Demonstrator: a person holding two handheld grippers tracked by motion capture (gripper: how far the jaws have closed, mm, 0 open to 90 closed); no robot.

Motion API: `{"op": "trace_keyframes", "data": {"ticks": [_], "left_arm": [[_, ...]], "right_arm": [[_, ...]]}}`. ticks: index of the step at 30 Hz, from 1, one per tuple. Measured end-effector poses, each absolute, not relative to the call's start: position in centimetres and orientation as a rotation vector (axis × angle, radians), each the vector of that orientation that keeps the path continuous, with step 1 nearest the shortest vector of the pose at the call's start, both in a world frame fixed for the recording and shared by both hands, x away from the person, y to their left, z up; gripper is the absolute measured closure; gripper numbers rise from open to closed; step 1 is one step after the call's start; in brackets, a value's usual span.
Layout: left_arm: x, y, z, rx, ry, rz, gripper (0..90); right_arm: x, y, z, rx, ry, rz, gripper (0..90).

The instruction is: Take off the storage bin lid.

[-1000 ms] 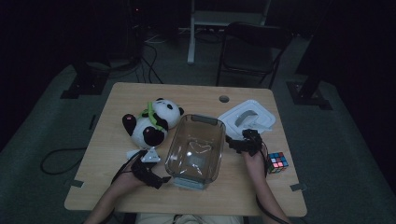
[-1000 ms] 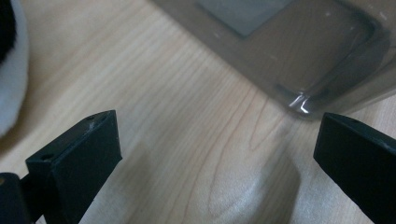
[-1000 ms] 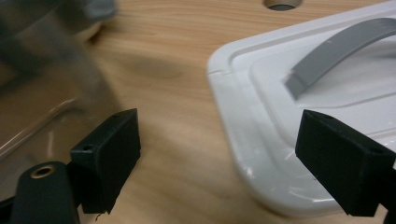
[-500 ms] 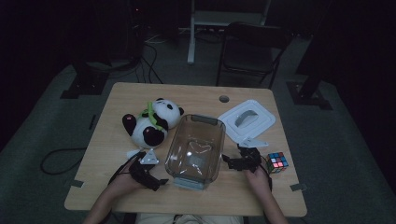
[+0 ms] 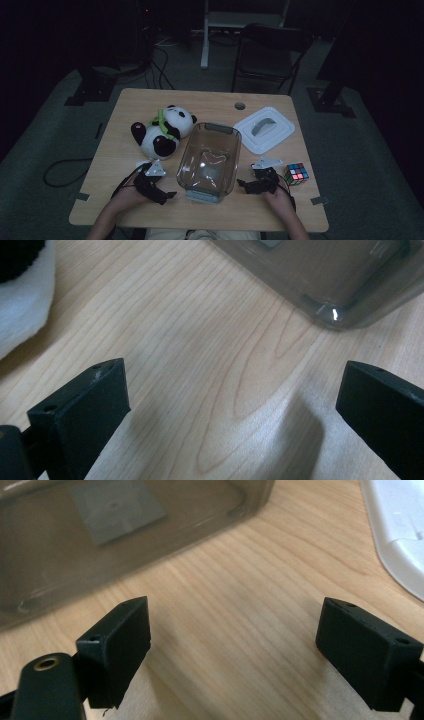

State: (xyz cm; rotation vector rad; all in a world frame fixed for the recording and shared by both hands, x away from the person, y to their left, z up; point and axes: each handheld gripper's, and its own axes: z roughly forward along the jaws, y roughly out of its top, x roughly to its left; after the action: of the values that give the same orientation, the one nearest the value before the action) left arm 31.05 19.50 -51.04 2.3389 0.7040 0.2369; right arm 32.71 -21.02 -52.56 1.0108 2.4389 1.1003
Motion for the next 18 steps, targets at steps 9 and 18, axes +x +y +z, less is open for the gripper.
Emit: {"op": "trace_keyframes", "data": {"ticks": [9,18], "left_arm": [[31.6,21.0,-48.5,2.234,0.783,0.326,1.3],[33.1,21.9,-44.9,2.172,0.816,0.373,1.3]], "right_arm": [[32.3,-21.5,-52.6,1.019,2.435,1.042,13.5],[32.3,-21.5,-52.7,1.02,2.435,1.042,13.4]]}}
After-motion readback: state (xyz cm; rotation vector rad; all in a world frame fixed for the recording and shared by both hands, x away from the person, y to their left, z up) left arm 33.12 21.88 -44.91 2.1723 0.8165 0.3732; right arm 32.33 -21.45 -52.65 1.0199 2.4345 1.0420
